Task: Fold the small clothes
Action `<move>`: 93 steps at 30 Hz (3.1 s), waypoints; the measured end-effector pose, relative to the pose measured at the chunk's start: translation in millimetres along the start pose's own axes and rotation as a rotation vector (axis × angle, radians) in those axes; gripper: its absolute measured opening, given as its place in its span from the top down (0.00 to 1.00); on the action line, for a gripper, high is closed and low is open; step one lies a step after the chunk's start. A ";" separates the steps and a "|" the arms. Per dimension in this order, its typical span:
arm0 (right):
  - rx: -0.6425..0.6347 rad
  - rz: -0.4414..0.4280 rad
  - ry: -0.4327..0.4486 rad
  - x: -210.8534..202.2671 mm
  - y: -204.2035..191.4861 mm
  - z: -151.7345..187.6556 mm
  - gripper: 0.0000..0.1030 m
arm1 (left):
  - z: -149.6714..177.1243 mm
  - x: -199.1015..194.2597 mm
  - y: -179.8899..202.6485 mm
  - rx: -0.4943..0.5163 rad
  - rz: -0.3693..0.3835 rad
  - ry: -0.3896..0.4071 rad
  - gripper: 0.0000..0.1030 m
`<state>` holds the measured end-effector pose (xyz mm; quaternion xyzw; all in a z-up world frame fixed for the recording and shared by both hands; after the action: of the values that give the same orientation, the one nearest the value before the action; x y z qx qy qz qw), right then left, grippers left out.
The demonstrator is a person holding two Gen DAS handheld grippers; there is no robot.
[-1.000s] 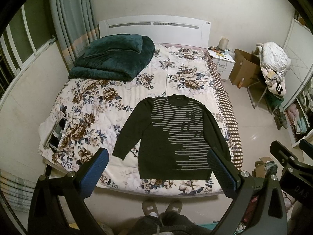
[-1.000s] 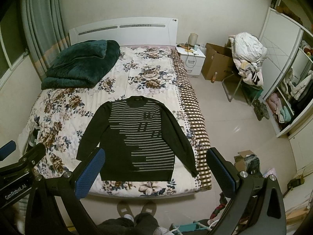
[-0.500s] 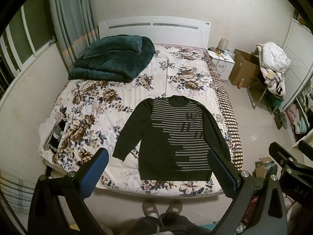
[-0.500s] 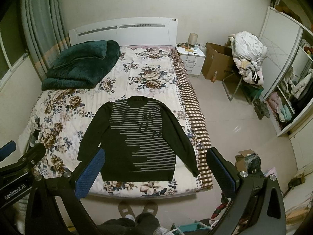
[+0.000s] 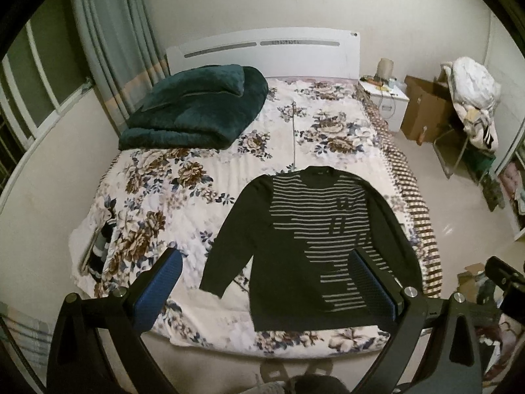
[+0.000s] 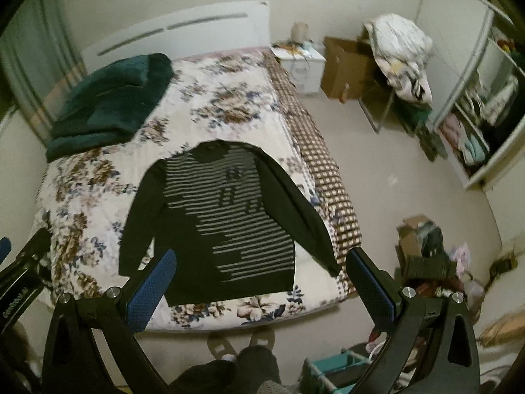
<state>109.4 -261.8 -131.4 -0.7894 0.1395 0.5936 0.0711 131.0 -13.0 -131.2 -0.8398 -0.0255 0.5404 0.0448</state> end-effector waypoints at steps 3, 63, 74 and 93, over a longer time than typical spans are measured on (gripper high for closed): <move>0.052 -0.008 -0.040 60.3 20.4 -4.3 0.00 | -7.1 47.6 13.1 0.012 -0.020 -0.024 0.00; 1.224 -0.513 -0.357 642.1 383.5 94.0 0.30 | 59.5 493.1 123.4 0.015 -0.206 -0.430 0.00; 0.936 -0.279 -0.131 537.1 346.7 -1.5 0.90 | 60.0 490.4 85.7 -0.093 -0.225 -0.438 0.00; -0.078 -0.609 -0.173 512.8 -323.2 -215.7 0.90 | 93.2 479.9 -89.6 -0.365 -0.328 -0.424 0.00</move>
<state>537.1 -84.1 -577.9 -0.7435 -0.1327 0.6150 0.2268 245.7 124.4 -594.9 -0.6873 -0.2661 0.6754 -0.0264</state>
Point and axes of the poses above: each gripper's, at about its wrist camera, not at the fingertips, and x roughly the way its jaws point, y to its right, z to its underside, the point moved 7 cm from there along x, roughly the way its jaws point, and after that the axes turned 12 degrees about -y, right-handed, at the moved point
